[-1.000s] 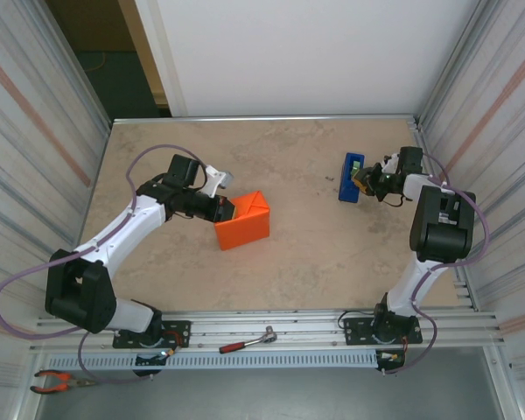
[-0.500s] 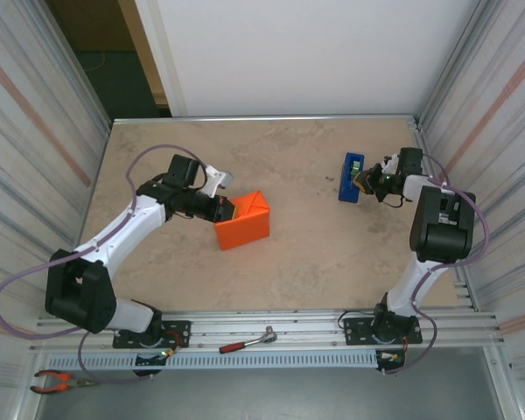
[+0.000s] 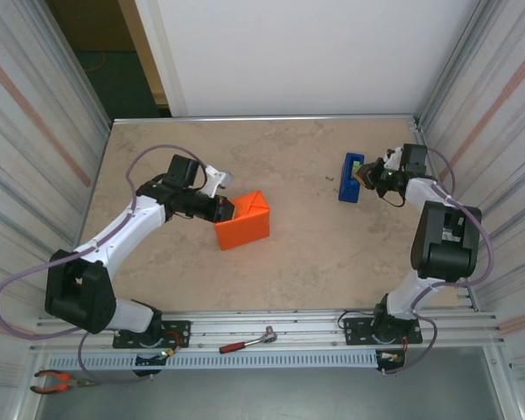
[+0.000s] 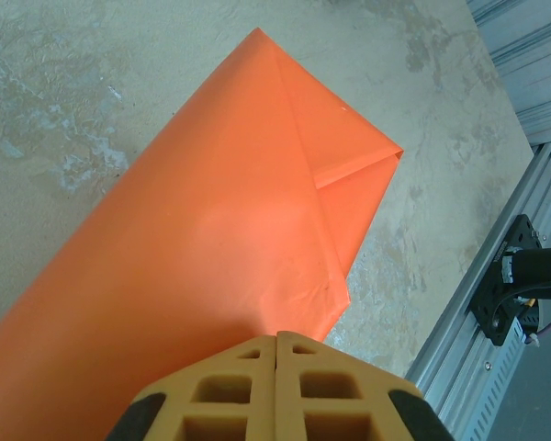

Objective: Wrap the gift box in paper

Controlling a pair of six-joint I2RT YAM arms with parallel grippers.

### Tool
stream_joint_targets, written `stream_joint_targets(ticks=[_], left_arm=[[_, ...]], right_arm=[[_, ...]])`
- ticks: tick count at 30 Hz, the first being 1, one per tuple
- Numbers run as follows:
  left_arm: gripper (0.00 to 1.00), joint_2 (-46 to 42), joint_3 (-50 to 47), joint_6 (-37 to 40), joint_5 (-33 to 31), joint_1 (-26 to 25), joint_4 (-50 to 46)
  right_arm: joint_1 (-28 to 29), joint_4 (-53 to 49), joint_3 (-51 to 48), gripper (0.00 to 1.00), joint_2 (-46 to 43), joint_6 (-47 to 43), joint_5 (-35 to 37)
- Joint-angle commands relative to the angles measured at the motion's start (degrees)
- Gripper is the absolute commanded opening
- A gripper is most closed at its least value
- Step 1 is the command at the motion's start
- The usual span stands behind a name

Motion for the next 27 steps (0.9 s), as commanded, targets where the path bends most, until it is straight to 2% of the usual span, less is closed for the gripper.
stream_joint_targets(ticks=[1,16,27], left_arm=[[0.0,2.7,-3.4,1.2,-4.3,-1.0,-4.2],[0.0,2.7,-3.5,1.1,-4.4,-1.3,-4.1],[0.0,2.8,-3.6,1.1,-4.5,-1.4,-4.0]], right_arm=[[0.5,-0.4,-2.5,0.0,-3.8,1.7,-2.3],[0.9,3.0,-12.9,0.0,-9.1,5.8,-0.3],[1.1,4.9,-16.7,0.0,-7.9,5.9,0.0]])
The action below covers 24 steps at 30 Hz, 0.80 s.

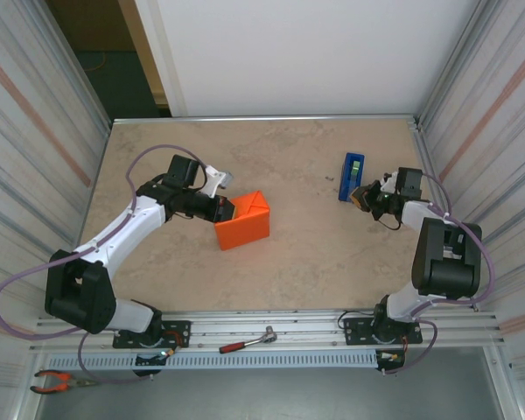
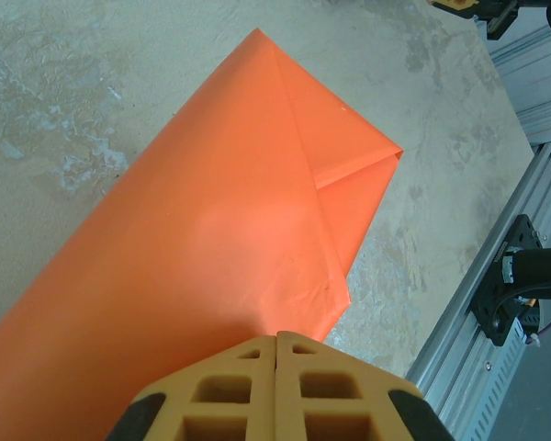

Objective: Wrap the gift box in paper

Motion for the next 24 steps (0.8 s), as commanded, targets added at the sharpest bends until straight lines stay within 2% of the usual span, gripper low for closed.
stream_joint_targets(ticks=[1,11,24], left_arm=[[0.0,2.9,-3.5,1.0,-4.6,-1.4,-4.2],[0.0,2.7,-3.4,1.1,-4.8,-1.5,-4.2],[0.0,2.5,-3.5,1.3,-5.1,-1.5,-4.3]], right_arm=[[0.5,-0.6,-1.9,0.0,-0.4,0.9,-0.8],[-0.3,4.3,-4.6,0.0,4.4,3.0,0.4],[-0.1,15.7,-6.5,0.0,14.3,12.7,-1.0]])
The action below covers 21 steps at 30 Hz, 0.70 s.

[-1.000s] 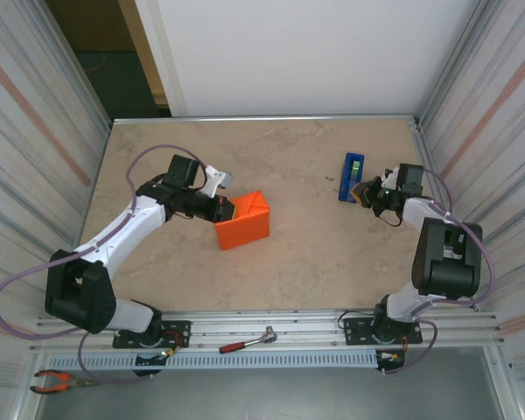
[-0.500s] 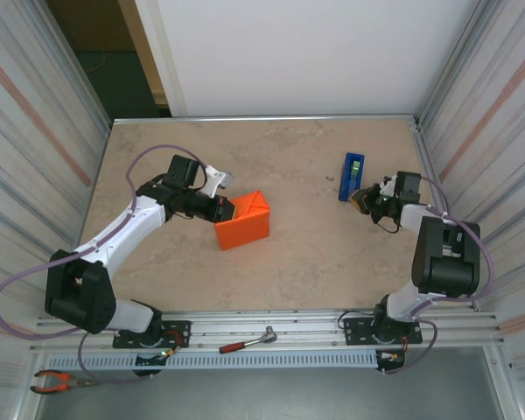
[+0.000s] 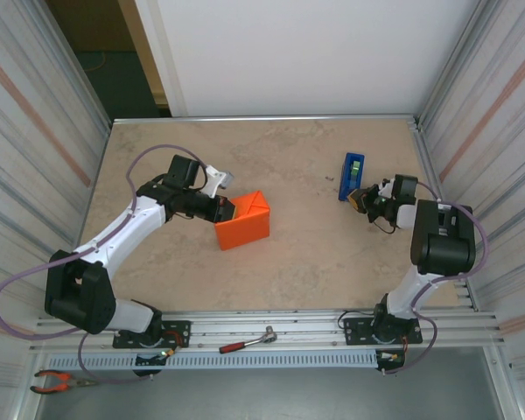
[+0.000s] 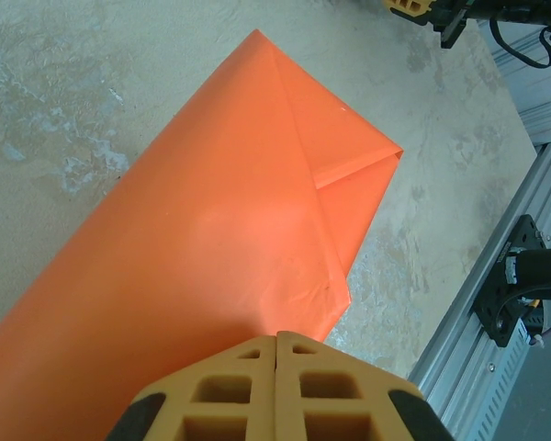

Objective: Wrap the gift box in paper

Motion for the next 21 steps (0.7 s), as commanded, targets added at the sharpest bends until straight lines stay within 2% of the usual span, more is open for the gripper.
stream_joint_targets(ticks=[1,7,12,16,21], left_arm=[[0.0,2.7,-3.5,1.3,-4.6,-1.2,-4.4],[0.0,2.7,-3.5,1.4,-4.5,-1.2,-4.4],[0.0,2.5,-3.5,1.4,-4.7,-1.2,-4.6],[0.0,2.5,-3.5,1.4,-4.7,-1.2,-4.6],[0.0,2.4,-3.5,1.3,-4.7,-1.2,-4.5]], right_arm=[[0.8,-2.1,-3.2,0.0,4.3,4.5,0.7],[2.5,-0.6,-3.4,0.0,5.5,5.6,0.8],[4.0,0.1,-3.6,0.0,1.3,6.1,0.0],[7.1,-6.9,-0.4,0.0,-5.0,3.5,0.2],[14.0,-17.3,6.0,0.0,-12.9,0.6,2.7]])
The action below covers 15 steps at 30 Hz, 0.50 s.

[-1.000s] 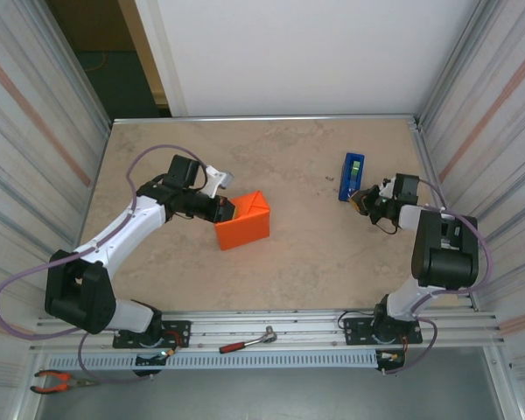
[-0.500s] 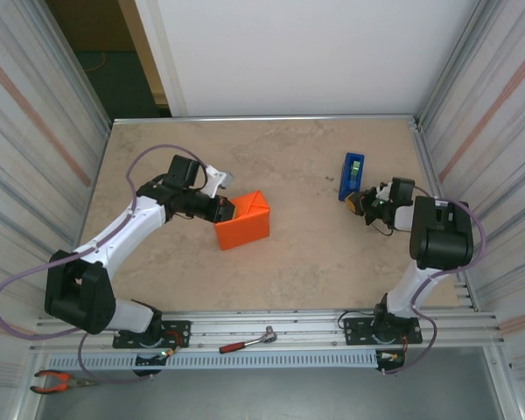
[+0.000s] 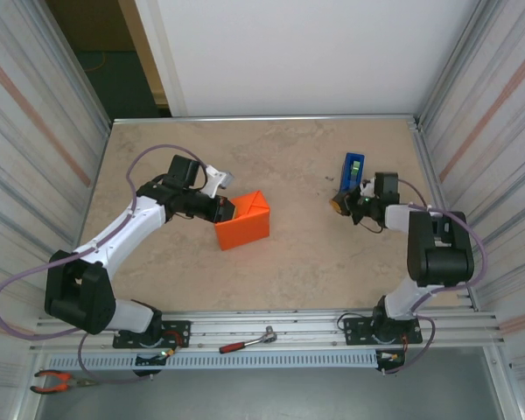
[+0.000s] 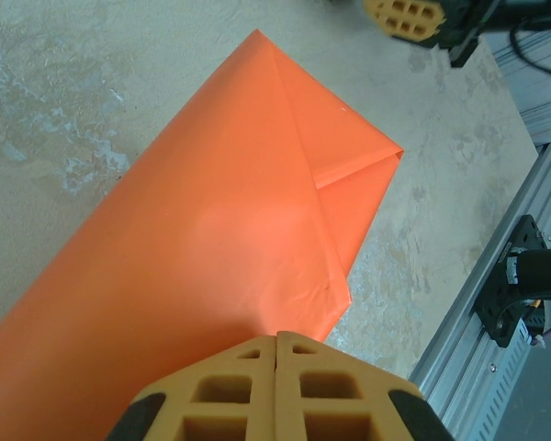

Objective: Wrap the gift box in paper

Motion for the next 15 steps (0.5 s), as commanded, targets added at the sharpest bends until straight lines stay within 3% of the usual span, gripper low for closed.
stream_joint_targets(ticks=[1,15], left_arm=[[0.0,2.4,-3.5,1.3,-4.5,-1.2,-4.5],[0.0,2.5,-3.8,1.0,-3.5,-1.3,-4.0]], right_arm=[[4.7,-8.2,5.0,0.0,-5.8,-2.7,2.0],[30.6,-11.8,14.2,0.0,-11.7,3.4,16.3]])
